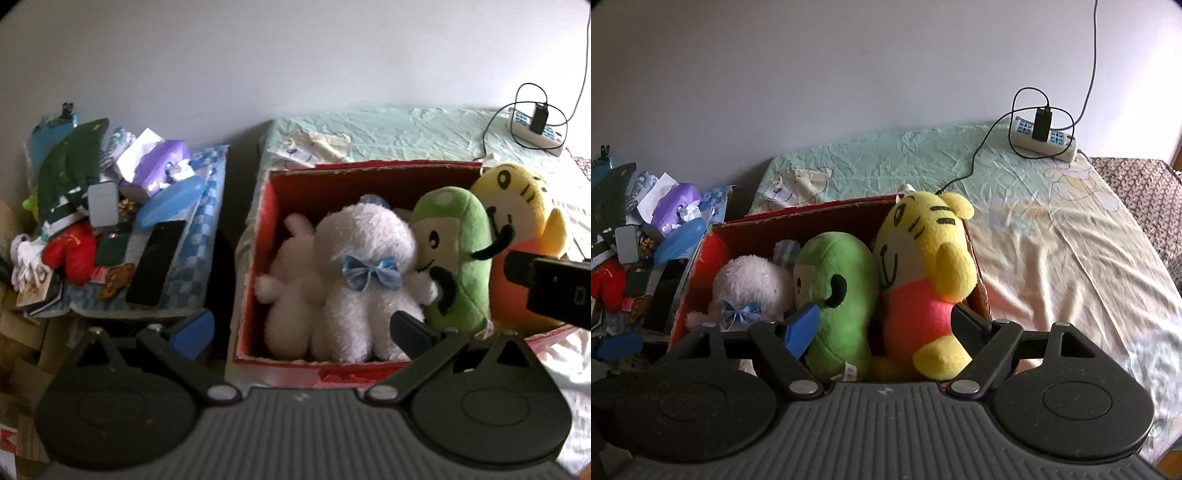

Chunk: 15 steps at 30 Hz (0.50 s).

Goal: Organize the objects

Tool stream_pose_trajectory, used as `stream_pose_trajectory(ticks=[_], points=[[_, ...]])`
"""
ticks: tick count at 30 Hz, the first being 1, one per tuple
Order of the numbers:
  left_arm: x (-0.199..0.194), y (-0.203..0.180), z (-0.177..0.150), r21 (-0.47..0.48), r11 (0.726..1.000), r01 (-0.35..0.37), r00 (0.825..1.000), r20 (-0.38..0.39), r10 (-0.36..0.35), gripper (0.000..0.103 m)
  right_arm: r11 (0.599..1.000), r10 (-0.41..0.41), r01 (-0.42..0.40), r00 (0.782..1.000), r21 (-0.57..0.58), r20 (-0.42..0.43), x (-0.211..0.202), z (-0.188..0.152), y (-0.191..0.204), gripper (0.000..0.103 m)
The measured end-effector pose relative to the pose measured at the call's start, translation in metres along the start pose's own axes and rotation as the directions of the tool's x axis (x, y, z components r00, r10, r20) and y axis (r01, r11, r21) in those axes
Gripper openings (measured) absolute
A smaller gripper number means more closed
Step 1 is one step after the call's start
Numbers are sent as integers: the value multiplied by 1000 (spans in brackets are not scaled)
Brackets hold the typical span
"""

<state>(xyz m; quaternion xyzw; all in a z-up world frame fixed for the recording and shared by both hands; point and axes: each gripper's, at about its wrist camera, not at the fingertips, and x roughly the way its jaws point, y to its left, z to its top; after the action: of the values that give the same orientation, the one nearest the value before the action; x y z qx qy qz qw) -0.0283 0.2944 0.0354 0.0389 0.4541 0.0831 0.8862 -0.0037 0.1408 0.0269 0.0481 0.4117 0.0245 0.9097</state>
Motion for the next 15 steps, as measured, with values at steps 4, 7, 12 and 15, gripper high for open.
stream_pose_trajectory(ticks=[4,7,12,15], points=[[3,1,3,-3,1000,18,1000,-4,-18,102,1000,-4,4,1000,-8,-13,4,3,0,81],[5,1,4,-9,999,33,999,-7,-33,102,1000,1,-1,1000,-7,-19,6,4,0,81],[7,-3,3,-3,999,35,999,-14,-35,102,1000,9,-10,1000,-18,-30,9,3,2,81],[8,-2,3,-9,999,32,999,-19,-33,102,1000,5,-6,999,-31,-34,11,2,3,81]])
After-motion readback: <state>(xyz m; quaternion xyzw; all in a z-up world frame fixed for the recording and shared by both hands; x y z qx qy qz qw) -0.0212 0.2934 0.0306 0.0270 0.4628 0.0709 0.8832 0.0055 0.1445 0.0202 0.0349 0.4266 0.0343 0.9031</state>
